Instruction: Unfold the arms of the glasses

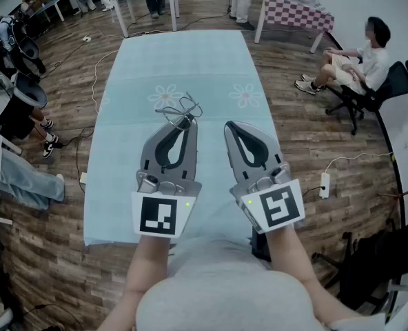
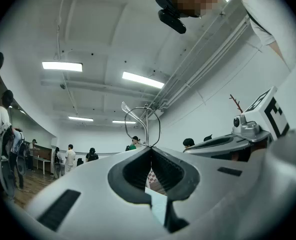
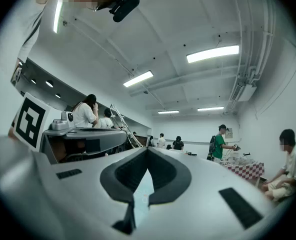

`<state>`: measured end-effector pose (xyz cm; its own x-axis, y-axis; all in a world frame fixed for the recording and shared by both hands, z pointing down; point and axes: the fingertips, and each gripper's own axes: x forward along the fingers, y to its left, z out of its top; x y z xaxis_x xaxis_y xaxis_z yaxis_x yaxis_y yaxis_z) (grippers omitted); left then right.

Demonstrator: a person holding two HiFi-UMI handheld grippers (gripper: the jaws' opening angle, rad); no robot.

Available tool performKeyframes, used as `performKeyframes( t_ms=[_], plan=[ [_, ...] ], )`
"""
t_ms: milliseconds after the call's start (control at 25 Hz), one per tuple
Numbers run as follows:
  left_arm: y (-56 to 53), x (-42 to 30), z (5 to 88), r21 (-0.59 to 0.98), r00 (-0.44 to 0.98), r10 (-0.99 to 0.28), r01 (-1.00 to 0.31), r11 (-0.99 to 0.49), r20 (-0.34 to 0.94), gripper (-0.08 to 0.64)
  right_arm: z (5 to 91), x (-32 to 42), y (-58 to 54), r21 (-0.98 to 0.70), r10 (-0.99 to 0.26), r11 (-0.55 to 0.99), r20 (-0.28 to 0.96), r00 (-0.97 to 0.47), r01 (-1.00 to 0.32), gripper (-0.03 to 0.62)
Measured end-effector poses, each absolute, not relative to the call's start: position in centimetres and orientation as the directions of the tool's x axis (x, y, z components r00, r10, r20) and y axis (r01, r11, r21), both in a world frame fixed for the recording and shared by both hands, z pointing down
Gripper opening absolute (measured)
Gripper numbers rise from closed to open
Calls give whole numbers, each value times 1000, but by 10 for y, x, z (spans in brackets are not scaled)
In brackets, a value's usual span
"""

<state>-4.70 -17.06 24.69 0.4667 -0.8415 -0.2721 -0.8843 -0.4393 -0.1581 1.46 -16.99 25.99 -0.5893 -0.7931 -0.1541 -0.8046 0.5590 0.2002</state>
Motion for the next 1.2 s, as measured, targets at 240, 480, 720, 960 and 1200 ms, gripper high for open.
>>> performKeyframes(
  t_ms=[240, 480, 720, 960, 1200],
  plan=[
    [-172, -46, 245, -168, 479, -833, -878, -449, -276, 9, 260, 14, -172, 204, -792, 559, -154, -591, -803, 8],
    [-168, -40, 246, -172, 497, -825, -868, -466, -270, 9, 261, 13, -168, 214, -782, 572, -152, -605, -792, 8],
    [-170, -43, 245, -139, 512, -820, -859, -493, -257, 9, 260, 14, -168, 228, -783, 564, -157, -601, -794, 8],
    [-166, -42, 242, -118, 537, -802, -843, -525, -263, 9, 260, 15, -166, 224, -783, 564, -158, -601, -795, 8],
    [-169, -43, 248, -79, 552, -804, -832, -549, -224, 9, 261, 13, -165, 223, -782, 569, -152, -605, -792, 8]
  ],
)
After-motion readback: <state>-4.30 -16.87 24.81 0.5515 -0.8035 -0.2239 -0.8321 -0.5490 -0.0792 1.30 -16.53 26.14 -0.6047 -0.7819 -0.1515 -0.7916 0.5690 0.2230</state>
